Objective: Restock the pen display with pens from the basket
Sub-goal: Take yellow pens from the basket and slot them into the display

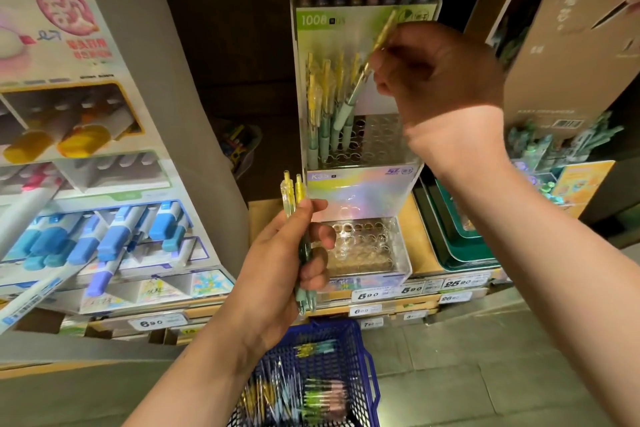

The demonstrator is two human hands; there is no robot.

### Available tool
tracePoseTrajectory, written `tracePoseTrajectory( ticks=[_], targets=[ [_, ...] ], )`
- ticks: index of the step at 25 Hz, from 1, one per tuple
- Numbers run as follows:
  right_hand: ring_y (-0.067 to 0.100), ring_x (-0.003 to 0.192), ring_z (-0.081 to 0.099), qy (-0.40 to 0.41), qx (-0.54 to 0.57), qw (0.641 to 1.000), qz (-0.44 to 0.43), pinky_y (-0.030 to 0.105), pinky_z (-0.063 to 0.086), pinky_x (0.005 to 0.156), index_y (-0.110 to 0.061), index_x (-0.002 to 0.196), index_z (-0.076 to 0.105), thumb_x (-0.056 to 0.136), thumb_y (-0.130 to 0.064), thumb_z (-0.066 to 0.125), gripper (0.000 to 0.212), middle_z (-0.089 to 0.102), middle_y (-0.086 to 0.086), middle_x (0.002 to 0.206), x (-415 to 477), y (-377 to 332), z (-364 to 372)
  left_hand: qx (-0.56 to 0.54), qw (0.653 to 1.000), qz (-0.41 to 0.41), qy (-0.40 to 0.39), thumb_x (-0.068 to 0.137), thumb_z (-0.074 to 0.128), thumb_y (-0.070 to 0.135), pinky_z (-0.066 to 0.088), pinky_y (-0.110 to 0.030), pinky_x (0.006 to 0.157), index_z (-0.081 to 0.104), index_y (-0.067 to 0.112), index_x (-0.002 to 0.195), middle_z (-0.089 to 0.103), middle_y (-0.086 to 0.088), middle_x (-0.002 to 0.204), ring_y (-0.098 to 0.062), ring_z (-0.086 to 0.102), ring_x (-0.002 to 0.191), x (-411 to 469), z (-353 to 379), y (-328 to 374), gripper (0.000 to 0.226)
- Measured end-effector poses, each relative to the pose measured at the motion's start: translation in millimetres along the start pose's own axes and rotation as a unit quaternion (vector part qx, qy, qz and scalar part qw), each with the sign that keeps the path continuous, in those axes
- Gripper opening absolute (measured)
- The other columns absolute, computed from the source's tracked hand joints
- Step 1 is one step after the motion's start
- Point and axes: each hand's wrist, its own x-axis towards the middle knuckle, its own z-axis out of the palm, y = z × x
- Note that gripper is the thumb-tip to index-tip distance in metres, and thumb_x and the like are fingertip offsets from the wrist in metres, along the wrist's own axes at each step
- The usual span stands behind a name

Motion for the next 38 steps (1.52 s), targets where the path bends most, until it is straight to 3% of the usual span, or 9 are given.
tracePoseTrajectory(
  ticks=[6,13,18,20,23,26,30,34,38],
  targets=[
    [0.002,0.072,0.068,-0.029,-0.113,0.991,-0.062,0.018,0.054,0.081,-0.020,0.104,0.076,0.093,-0.028,0.067,0.016,0.075,-0.009,0.087,6,3,10,-0.036,0.999,0.009,-0.029,0.105,0.053,0.022,0.025,-0.021,0.040,0.047,0.015,0.097,0.056,-0.008,0.076,-0.011,0.028,0.045,-1,-2,1,0.012],
    [0.013,0.089,0.072,-0.096,-0.228,0.967,-0.053,0.025,0.052,0.088,-0.022,0.101,0.077,0.095,-0.034,0.059,0.022,0.078,-0.005,0.095,-2,9,24,-0.030,0.997,0.052,-0.042,0.102,0.053,0.028,0.038,-0.019,0.046,0.056,0.011,0.098,0.059,-0.004,0.078,-0.009,0.040,0.052,-3,1,1,0.019],
    [0.003,0.066,0.063,-0.137,-0.233,0.961,0.048,-0.002,0.039,0.058,-0.027,0.087,0.071,0.092,-0.049,0.062,0.024,0.070,-0.014,0.074,-29,14,17,-0.007,0.995,0.083,-0.047,0.098,0.054,0.034,0.037,-0.018,0.047,0.060,0.009,0.107,0.062,-0.002,0.078,-0.007,0.041,0.051,-3,5,4,0.027],
    [0.003,0.061,0.065,-0.225,-0.128,0.958,0.123,0.005,0.050,0.060,-0.025,0.081,0.072,0.089,-0.055,0.064,0.032,0.071,-0.011,0.068,-51,14,16,0.004,0.994,0.094,-0.051,0.099,0.053,0.034,0.037,-0.018,0.047,0.065,0.008,0.106,0.063,-0.002,0.079,-0.008,0.041,0.052,-1,5,5,0.030],
    [0.010,0.077,0.073,-0.302,0.031,0.939,0.161,0.038,0.060,0.084,-0.028,0.093,0.076,0.090,-0.046,0.070,0.019,0.076,-0.003,0.077,-68,13,16,0.033,0.993,0.099,-0.050,0.103,0.049,0.036,0.039,-0.018,0.049,0.067,0.007,0.095,0.063,0.000,0.074,-0.009,0.041,0.053,1,6,6,0.035],
    [0.012,0.076,0.075,-0.276,0.106,0.933,0.207,0.037,0.062,0.083,-0.023,0.100,0.076,0.091,-0.032,0.073,0.014,0.078,-0.001,0.086,-69,14,15,0.041,0.994,0.098,-0.038,0.101,0.049,0.039,0.054,-0.022,0.061,0.077,0.011,0.096,0.075,-0.007,0.085,-0.011,0.061,0.062,0,8,4,0.040],
    [0.017,0.069,0.070,-0.139,0.182,0.947,0.224,0.030,0.063,0.071,-0.020,0.078,0.075,0.092,-0.008,0.069,0.019,0.075,0.001,0.068,-43,10,3,0.019,0.995,0.087,-0.033,0.098,0.049,0.045,0.062,-0.030,0.073,0.070,0.016,0.116,0.077,-0.011,0.112,-0.017,0.073,0.079,0,11,3,0.040],
    [0.013,0.071,0.074,-0.004,0.126,0.988,0.094,0.029,0.062,0.074,-0.026,0.082,0.070,0.095,-0.014,0.067,0.018,0.074,-0.007,0.069,-1,8,-19,0.025,0.996,0.076,-0.029,0.101,0.047,0.048,0.036,-0.020,0.043,0.063,0.017,0.123,0.060,-0.003,0.078,-0.010,0.039,0.050,-2,12,6,0.041],
    [0.021,0.079,0.074,-0.002,0.016,1.000,0.011,0.044,0.060,0.083,-0.021,0.094,0.074,0.094,-0.021,0.066,0.008,0.076,0.002,0.082,10,17,-9,-0.028,0.999,0.030,-0.033,0.103,0.045,0.050,0.017,-0.023,0.042,0.062,0.016,0.117,0.042,-0.001,0.067,-0.011,0.018,0.049,0,11,8,0.041]
  ],
)
